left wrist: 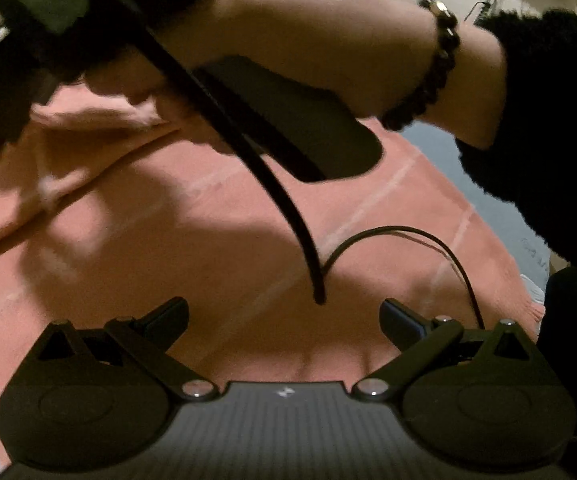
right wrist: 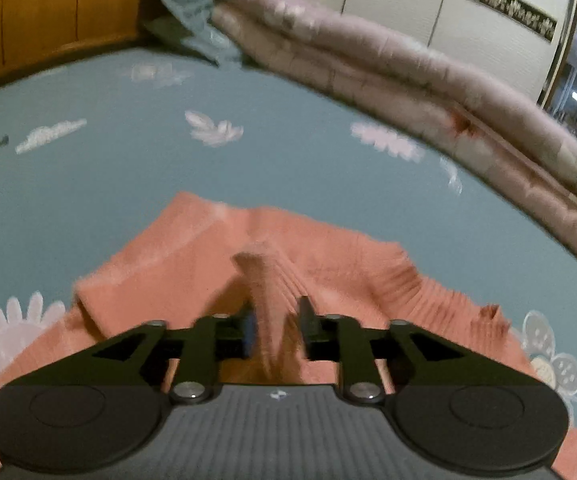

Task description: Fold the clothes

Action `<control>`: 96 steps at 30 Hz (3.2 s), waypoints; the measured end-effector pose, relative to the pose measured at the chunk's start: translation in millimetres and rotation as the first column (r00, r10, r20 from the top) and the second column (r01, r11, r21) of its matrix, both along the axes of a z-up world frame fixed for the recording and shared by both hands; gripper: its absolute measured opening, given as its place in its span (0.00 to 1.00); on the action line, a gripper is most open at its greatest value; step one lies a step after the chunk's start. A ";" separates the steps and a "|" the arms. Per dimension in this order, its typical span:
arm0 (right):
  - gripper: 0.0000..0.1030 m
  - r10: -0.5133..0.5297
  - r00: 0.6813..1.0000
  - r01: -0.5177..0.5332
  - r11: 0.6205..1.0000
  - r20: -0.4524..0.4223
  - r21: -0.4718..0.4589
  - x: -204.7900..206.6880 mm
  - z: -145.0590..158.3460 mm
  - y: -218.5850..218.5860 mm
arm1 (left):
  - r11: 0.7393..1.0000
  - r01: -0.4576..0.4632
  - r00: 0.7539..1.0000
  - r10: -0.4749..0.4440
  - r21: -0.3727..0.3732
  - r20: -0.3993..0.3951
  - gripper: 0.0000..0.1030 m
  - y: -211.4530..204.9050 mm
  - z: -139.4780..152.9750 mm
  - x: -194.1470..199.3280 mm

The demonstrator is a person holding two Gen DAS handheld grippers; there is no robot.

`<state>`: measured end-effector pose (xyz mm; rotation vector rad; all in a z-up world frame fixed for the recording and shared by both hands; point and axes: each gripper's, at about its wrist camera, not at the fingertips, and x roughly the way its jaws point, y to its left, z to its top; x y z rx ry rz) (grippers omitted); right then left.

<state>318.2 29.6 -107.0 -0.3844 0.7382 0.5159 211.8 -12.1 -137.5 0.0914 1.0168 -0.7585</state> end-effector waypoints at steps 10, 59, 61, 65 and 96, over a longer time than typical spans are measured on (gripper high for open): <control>0.67 -0.205 0.978 0.192 0.952 0.032 0.237 -72.4 62.9 -165.7 | 0.994 -0.065 0.996 0.059 0.087 0.074 0.98 17.8 27.0 1.5; 0.57 -0.543 0.838 0.532 0.792 -0.052 0.302 -50.5 -9.3 -352.7 | 0.947 -0.258 0.945 0.206 0.189 0.254 0.98 -123.3 44.3 148.5; 0.57 -0.522 0.850 0.516 0.800 -0.070 0.306 -46.7 -17.6 -345.3 | 0.953 -0.229 0.952 0.177 0.198 0.249 0.98 -145.2 35.5 153.9; 0.69 -0.515 0.857 0.514 0.848 -0.025 0.128 -37.9 -38.4 -319.1 | 0.881 -0.294 0.925 0.165 0.370 0.343 1.00 -166.9 3.1 165.8; 0.60 -0.532 0.817 0.568 0.675 -0.221 0.472 -55.2 8.2 -433.5 | 0.959 -0.236 0.951 0.196 0.155 0.238 0.98 -229.7 24.8 209.4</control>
